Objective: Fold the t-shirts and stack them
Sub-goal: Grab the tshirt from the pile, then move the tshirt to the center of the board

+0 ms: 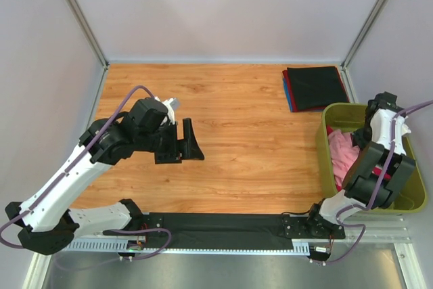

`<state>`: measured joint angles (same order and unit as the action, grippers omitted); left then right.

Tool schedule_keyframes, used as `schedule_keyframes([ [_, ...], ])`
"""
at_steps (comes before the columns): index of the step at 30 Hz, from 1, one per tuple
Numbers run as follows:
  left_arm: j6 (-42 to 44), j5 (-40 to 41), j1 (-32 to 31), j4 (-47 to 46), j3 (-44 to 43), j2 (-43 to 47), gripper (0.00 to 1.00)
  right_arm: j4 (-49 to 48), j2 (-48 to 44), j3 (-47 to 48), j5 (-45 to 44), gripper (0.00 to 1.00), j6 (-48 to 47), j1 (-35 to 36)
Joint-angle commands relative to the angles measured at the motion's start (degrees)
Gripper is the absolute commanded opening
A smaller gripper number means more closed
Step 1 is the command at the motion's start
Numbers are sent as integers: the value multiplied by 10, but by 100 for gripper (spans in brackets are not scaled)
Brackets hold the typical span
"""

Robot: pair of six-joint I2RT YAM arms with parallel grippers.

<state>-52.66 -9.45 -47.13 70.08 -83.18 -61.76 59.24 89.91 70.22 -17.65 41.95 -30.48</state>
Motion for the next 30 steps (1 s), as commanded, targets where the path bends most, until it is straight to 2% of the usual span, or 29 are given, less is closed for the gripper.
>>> schedule_keyframes([
  [1, -3, 14, 2, -30, 0, 16, 88, -32, -22, -7, 3, 38, -18, -11],
  [2, 4, 8, 2, -30, -1, 16, 89, -33, -37, -6, 3, 23, -25, -11],
  [3, 11, 3, 2, -27, -10, 16, 88, -32, -41, -3, 2, 15, -27, -12],
  [4, 21, 1, 2, -22, -15, 14, 88, -26, -46, 0, 1, 3, -28, -11],
  [5, 25, 2, 2, -16, -17, 13, 88, -20, -47, 8, 0, 0, -28, -11],
  [10, 73, -30, 1, -30, -9, 17, 87, 58, -56, 76, 3, 0, -28, -11],
  [13, 99, -24, 2, -7, -31, 10, 87, 105, -82, 169, 26, 0, -36, -11],
  [16, 111, -1, 2, -5, -37, 13, 87, 127, -97, 305, 109, 0, -54, -10],
  [19, 100, 30, 2, -7, -50, 16, 84, 118, -92, 434, 282, 0, -42, -10],
  [20, 92, 45, 2, -14, -53, 19, 84, 118, -89, 466, 305, 0, -29, -11],
  [21, 88, 51, 2, -21, -52, 23, 84, 110, -88, 522, 327, 0, 9, -9],
  [23, 81, 65, 3, -32, -51, 35, 84, 77, -99, 553, 400, 0, 53, -5],
  [26, 71, 80, 4, -31, -52, 46, 86, -47, -140, 557, 480, 0, 159, 13],
  [27, 67, 80, 5, -31, -52, 51, 86, -118, -150, 556, 495, 0, 183, 30],
  [28, 66, 80, 5, -30, -52, 54, 86, -147, -156, 560, 522, 0, 234, 39],
  [30, 63, 79, 6, -28, -52, 60, 86, -191, -164, 572, 542, 0, 270, 66],
])
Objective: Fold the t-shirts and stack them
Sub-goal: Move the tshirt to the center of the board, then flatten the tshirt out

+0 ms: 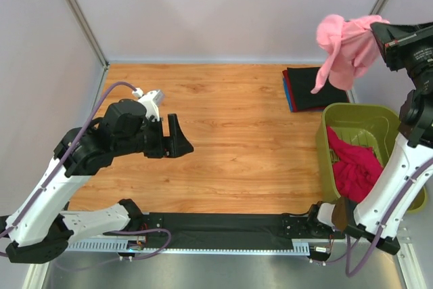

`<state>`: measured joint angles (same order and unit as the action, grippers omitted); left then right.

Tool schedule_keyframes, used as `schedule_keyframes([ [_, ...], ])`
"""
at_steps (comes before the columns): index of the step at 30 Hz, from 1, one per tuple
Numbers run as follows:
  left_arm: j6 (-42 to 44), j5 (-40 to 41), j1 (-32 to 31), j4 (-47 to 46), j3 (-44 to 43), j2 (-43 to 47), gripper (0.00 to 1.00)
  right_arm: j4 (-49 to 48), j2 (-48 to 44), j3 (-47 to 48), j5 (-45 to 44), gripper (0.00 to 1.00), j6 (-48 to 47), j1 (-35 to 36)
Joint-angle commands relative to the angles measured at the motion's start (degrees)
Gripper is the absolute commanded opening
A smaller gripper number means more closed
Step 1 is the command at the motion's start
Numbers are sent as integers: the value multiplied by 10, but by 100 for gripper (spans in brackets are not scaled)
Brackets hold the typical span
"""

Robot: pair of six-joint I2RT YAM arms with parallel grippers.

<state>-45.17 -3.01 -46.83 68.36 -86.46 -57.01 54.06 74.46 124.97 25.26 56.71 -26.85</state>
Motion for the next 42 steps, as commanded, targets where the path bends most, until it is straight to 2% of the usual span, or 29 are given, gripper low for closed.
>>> schedule_keyframes([
  [1, -18, 21, 3, -7, -20, 15, 86, -146, -12, 23, 124, 0, 141, 42],
  [3, -26, 29, 6, 10, -22, 23, 86, -143, -27, 0, 124, 0, 140, 103],
  [6, -41, 56, 9, 22, -14, 44, 87, -96, -72, -118, 96, 0, 79, 217],
  [7, -44, 63, 11, 25, -7, 50, 88, -78, -85, -162, 52, 0, 60, 247],
  [10, -60, 75, 18, 51, -5, 64, 88, -103, -135, -396, -11, 0, 41, 378],
  [11, -68, 84, 19, 62, -3, 67, 88, -128, -141, -438, -24, 0, 39, 442],
  [15, -85, 108, 22, 92, 29, 95, 88, -172, -111, -566, -109, 0, 23, 591],
  [17, -94, 108, 23, 93, 58, 103, 88, -176, -66, -605, -126, 7, 20, 624],
  [18, -103, 108, 23, 91, 68, 111, 88, -130, -48, -616, -139, 9, 19, 647],
  [20, -109, 105, 24, 75, 101, 117, 88, -6, -16, -620, -206, 20, 26, 655],
  [21, -115, 100, 24, 68, 111, 117, 88, 15, -15, -635, -227, 23, 18, 653],
  [22, -116, 84, 26, 48, 131, 117, 88, 30, -18, -641, -233, 32, 12, 653],
  [25, -117, 28, 30, -7, 180, 102, 88, 69, -45, -636, -249, 43, -30, 653],
  [29, -126, -84, 66, -100, 268, 67, 88, 132, -57, -627, -272, 45, -63, 654],
  [31, -128, -158, 90, -172, 326, 40, 86, 139, -61, -638, -267, 46, -69, 657],
  [33, -119, -180, 118, -210, 356, 7, 85, 125, -82, -667, -261, 47, -78, 658],
  [36, -103, -184, 132, -233, 381, -46, 83, 84, -97, -677, -261, 48, -110, 654],
  [39, -106, -202, 131, -291, 411, -82, 81, 64, -75, -665, -206, 54, -142, 653],
  [42, -109, -184, 131, -324, 438, -107, 79, 14, -87, -718, -166, 56, -150, 654],
])
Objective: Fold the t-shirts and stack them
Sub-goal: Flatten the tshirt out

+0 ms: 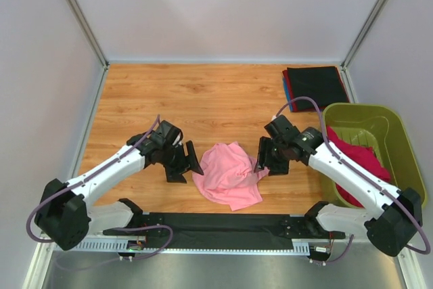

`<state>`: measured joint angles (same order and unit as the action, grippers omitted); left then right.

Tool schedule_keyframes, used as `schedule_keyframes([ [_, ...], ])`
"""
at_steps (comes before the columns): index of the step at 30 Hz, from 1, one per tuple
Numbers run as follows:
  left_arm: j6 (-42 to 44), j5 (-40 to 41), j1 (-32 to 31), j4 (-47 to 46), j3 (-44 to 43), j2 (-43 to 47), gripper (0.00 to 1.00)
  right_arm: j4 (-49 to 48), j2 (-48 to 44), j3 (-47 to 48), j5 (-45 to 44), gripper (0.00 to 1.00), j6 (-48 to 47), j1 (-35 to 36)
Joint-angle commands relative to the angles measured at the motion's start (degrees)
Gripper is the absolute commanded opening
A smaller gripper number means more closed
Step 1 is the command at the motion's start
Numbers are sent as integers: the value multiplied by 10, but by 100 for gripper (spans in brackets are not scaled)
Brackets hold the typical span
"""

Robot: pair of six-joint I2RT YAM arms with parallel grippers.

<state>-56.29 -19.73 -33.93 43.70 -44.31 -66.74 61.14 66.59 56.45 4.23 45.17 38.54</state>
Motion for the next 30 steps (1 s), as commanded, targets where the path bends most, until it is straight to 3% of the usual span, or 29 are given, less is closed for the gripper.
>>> schedule_keyframes([
  [1, 2, -15, 2, -87, 25, -15, 79, -77, -22, -40, 43, 56, -36, -2],
  [7, 2, -1, 2, -141, 75, -51, 77, -127, 20, 38, 88, 57, -82, -57],
  [19, 21, 28, 3, -183, 64, -139, 70, -174, 358, 267, 171, 63, -195, -86],
  [24, 25, 7, 2, -199, 51, -163, 51, -215, 406, 242, 236, 63, -190, -85],
  [25, 28, 4, 2, -200, 47, -166, 37, -235, 406, 230, 247, 62, -185, -86],
  [27, 34, 6, 2, -183, 24, -175, 21, -236, 408, 220, 250, 59, -183, -86],
  [28, 45, 7, 2, -173, 13, -178, 9, -232, 408, 219, 249, 58, -183, -86],
  [29, 51, 8, 2, -149, 0, -184, 3, -229, 410, 220, 245, 55, -183, -87],
  [30, 60, 15, 2, -135, -31, -187, 0, -227, 410, 221, 241, 43, -183, -89],
])
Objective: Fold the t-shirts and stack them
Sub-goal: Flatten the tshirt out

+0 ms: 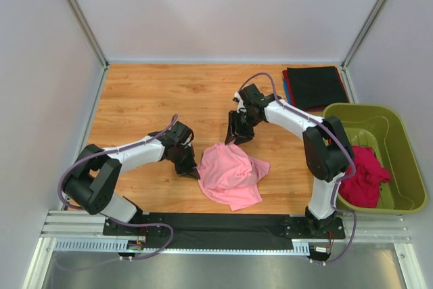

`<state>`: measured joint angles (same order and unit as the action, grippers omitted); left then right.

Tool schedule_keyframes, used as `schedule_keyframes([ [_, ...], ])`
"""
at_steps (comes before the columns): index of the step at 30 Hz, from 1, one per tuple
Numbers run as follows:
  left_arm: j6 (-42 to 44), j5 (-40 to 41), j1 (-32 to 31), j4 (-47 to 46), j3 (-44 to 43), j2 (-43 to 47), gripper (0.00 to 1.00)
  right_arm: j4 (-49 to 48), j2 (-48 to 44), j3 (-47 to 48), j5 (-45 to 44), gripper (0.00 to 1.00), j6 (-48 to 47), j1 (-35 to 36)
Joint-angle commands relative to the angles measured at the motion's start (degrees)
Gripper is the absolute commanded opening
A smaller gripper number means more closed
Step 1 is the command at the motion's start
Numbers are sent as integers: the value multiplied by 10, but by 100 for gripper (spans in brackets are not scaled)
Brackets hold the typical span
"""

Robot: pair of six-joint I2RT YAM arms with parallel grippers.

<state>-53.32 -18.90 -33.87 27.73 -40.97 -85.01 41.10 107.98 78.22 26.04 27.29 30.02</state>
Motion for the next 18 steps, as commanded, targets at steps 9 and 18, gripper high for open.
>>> schedule_keyframes([
  [9, 129, 96, 1, 225, -314, 3, 0, 48, -67, 98, -79, 0, 2, -36],
  [18, 161, 122, 1, 387, -547, 15, 0, 288, -144, 301, -276, 0, 17, -59],
])
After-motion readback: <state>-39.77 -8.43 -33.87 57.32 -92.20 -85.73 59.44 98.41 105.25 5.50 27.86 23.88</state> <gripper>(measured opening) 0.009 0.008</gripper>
